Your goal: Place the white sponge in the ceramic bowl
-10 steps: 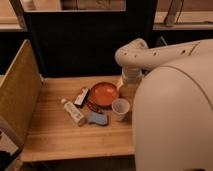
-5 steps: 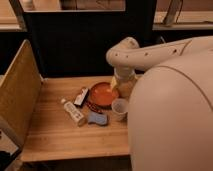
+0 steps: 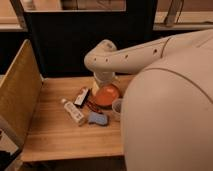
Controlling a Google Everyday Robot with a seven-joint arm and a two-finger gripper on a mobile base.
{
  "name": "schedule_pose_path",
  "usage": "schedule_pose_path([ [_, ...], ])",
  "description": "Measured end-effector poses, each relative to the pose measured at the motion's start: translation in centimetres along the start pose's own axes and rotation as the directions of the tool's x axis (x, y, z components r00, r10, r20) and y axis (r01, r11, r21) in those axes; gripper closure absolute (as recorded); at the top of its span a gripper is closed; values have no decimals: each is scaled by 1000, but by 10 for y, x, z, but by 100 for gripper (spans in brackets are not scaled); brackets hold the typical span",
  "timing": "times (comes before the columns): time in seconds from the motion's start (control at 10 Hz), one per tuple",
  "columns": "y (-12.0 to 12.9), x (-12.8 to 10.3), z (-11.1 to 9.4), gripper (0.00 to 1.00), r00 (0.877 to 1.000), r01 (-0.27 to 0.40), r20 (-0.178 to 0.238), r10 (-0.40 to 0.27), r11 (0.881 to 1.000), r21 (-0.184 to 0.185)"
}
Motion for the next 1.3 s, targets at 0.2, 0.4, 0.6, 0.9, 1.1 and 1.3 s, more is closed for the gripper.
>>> schedule_pose_path([
  [0.2, 39, 13, 1, 20, 993, 112, -25, -114, 992, -58],
  [0.4, 62, 27, 0, 20, 981, 185, -48, -190, 978, -91],
  [0.6, 47, 41, -2, 20, 986, 151, -65, -155, 986, -68],
  [0.9, -50, 66, 7, 20, 990, -121, -62, 125, 990, 68],
  [1.1, -86, 73, 23, 20, 962, -263, -45, 269, 958, 117],
  [1.3, -87, 62, 20, 20, 950, -308, 1, 311, 942, 129],
])
